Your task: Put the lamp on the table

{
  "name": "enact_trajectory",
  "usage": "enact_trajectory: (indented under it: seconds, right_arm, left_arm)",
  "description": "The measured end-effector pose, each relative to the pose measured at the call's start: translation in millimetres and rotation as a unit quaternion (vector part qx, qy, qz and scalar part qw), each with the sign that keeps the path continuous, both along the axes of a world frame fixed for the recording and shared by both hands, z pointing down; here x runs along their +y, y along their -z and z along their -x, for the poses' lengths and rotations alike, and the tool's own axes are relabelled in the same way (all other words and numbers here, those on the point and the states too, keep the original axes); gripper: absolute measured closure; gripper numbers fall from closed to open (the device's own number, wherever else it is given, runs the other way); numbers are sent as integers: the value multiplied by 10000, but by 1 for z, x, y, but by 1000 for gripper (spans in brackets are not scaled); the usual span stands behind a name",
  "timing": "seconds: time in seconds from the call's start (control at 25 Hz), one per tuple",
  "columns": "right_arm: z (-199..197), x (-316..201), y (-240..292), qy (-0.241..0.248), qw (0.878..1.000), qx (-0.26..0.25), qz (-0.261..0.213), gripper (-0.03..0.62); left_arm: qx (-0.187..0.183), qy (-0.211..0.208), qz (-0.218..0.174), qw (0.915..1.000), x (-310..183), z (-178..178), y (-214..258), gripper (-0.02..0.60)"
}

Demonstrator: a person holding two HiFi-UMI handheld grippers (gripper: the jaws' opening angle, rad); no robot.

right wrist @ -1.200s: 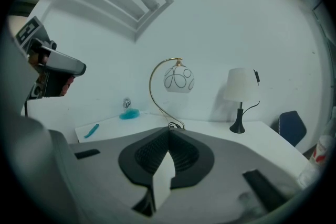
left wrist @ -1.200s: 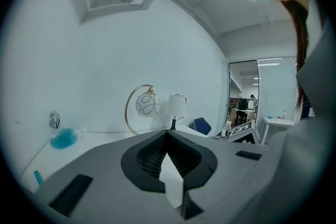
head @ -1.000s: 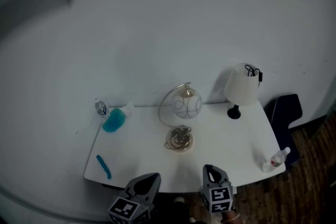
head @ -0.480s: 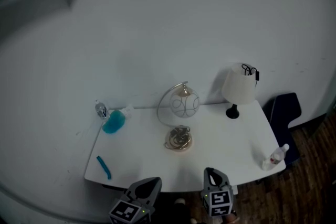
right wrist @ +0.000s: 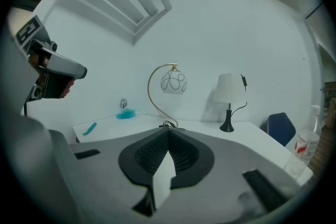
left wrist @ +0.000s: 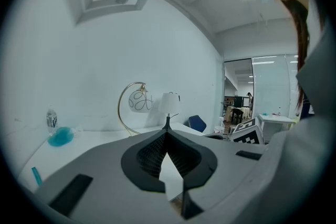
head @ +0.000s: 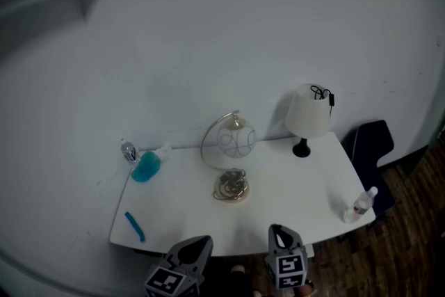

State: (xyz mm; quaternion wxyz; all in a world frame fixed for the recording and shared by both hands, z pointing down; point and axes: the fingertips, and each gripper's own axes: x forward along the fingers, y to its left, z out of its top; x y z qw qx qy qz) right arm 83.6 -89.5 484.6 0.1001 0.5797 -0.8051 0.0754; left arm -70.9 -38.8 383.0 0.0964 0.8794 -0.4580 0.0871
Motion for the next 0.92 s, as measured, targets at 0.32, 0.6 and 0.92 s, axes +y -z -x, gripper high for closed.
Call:
enact_trajectory:
  seconds: [0.32, 0.6, 0.92]
  right_arm:
    - [-3, 8, -2, 5, 10000, 74, -11, 591]
    - [-8, 9, 0, -40, 10000, 24, -38, 591]
    - [-14, 6, -3, -126, 9999, 37, 19, 591]
  left_arm:
    - [-19, -9, 20, 10000, 3, -4, -6, 577]
    - [-149, -162, 61, 9997, 4, -14, -9, 577]
    - [-78, -117, 128, 9998, -4, -16, -9, 577]
